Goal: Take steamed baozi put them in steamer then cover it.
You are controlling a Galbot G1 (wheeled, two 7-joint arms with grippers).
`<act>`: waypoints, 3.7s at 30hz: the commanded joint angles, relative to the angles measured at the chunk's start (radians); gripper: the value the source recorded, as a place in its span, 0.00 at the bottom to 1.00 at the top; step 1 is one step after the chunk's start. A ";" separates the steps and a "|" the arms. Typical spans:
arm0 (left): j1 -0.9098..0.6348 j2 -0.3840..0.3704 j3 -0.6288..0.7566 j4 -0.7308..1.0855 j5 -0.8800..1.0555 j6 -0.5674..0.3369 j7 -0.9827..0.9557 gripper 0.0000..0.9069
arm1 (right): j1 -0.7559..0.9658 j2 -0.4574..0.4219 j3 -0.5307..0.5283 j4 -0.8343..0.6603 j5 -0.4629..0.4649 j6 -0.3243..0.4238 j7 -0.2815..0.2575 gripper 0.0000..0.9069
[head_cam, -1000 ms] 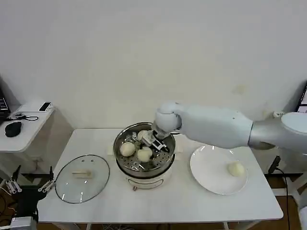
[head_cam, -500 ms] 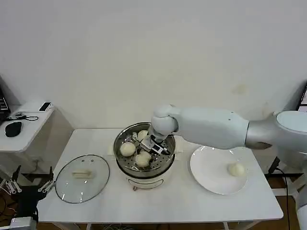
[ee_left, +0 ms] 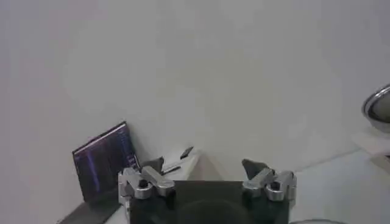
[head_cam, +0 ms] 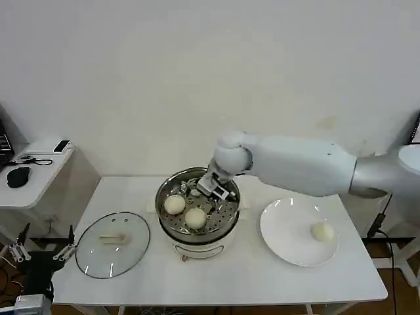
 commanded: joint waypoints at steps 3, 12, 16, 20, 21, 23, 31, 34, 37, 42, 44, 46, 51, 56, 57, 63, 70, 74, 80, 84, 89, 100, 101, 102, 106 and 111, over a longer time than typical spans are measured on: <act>-0.009 0.014 0.014 0.001 -0.004 0.003 0.001 1.00 | 0.048 -0.192 0.055 0.027 0.038 -0.094 0.030 1.00; -0.034 0.037 0.046 0.002 -0.003 0.009 0.003 1.00 | 0.045 -0.478 0.003 0.153 0.023 -0.233 0.005 1.00; -0.049 0.051 0.058 0.008 -0.003 0.012 0.004 1.00 | -0.097 -0.623 0.072 0.185 -0.035 -0.271 0.009 1.00; -0.052 0.062 0.071 0.020 -0.001 0.011 0.003 1.00 | -0.255 -0.715 0.220 0.188 -0.094 -0.273 0.003 1.00; -0.054 0.064 0.073 0.023 -0.001 0.011 0.004 1.00 | -0.292 -0.733 0.251 0.186 -0.108 -0.271 0.001 1.00; -0.057 0.069 0.075 0.027 -0.001 0.011 0.004 1.00 | -0.381 -0.759 0.330 0.180 -0.126 -0.265 -0.003 1.00; -0.060 0.077 0.085 0.035 0.002 0.011 0.004 1.00 | -0.589 -0.789 0.453 0.087 -0.196 -0.252 -0.013 1.00; -0.059 0.076 0.084 0.038 0.003 0.011 0.004 1.00 | -0.593 -0.774 0.453 0.044 -0.206 -0.259 -0.015 1.00; -0.056 0.071 0.086 0.041 0.003 0.010 0.003 1.00 | -0.596 -0.752 0.453 0.005 -0.209 -0.271 -0.015 1.00; -0.051 0.069 0.086 0.044 0.004 0.010 0.003 1.00 | -0.598 -0.711 0.437 -0.072 -0.230 -0.271 -0.015 1.00; -0.051 0.070 0.084 0.046 0.004 0.010 0.004 1.00 | -0.599 -0.693 0.440 -0.094 -0.229 -0.273 -0.014 1.00; -0.052 0.070 0.084 0.048 0.005 0.010 0.004 1.00 | -0.602 -0.678 0.441 -0.113 -0.236 -0.274 -0.014 1.00; -0.053 0.071 0.082 0.048 0.006 0.012 0.004 1.00 | -0.614 -0.635 0.440 -0.155 -0.249 -0.275 -0.011 1.00; -0.055 0.071 0.079 0.054 0.005 0.012 0.004 1.00 | -0.623 -0.592 0.449 -0.189 -0.258 -0.274 -0.003 1.00; -0.055 0.071 0.079 0.056 0.005 0.012 0.004 1.00 | -0.624 -0.587 0.450 -0.194 -0.258 -0.275 -0.003 1.00; -0.053 0.070 0.070 0.060 0.003 0.011 0.004 1.00 | -0.625 -0.546 0.453 -0.227 -0.272 -0.272 -0.001 1.00; -0.049 0.067 0.063 0.056 0.002 0.011 0.005 1.00 | -0.627 -0.532 0.450 -0.240 -0.288 -0.277 -0.006 0.86; -0.050 0.066 0.064 0.055 0.002 0.011 0.005 1.00 | -0.630 -0.525 0.451 -0.242 -0.289 -0.281 -0.011 0.82; -0.048 0.065 0.062 0.052 0.002 0.011 0.005 1.00 | -0.628 -0.528 0.454 -0.236 -0.291 -0.284 -0.018 0.77; -0.048 0.065 0.062 0.051 0.002 0.011 0.005 1.00 | -0.616 -0.548 0.453 -0.220 -0.289 -0.285 -0.030 0.76; -0.051 0.064 0.064 0.050 0.002 0.011 0.004 1.00 | -0.594 -0.582 0.447 -0.187 -0.282 -0.286 -0.064 0.74; -0.055 0.073 0.064 0.040 0.002 0.014 0.005 1.00 | -0.436 -0.610 0.429 -0.092 -0.198 -0.312 -0.069 0.73; -0.055 0.074 0.064 0.040 0.002 0.014 0.006 1.00 | -0.401 -0.603 0.412 -0.085 -0.175 -0.317 -0.064 0.73; -0.057 0.074 0.065 0.040 0.002 0.014 0.006 1.00 | -0.360 -0.597 0.393 -0.075 -0.157 -0.326 -0.056 0.73; -0.061 0.071 0.068 0.035 0.003 0.016 0.006 1.00 | -0.172 -0.534 0.276 -0.037 -0.037 -0.372 -0.029 0.74; -0.064 0.071 0.067 0.038 0.002 0.015 0.005 1.00 | 0.002 -0.403 0.150 -0.019 0.086 -0.447 0.016 0.74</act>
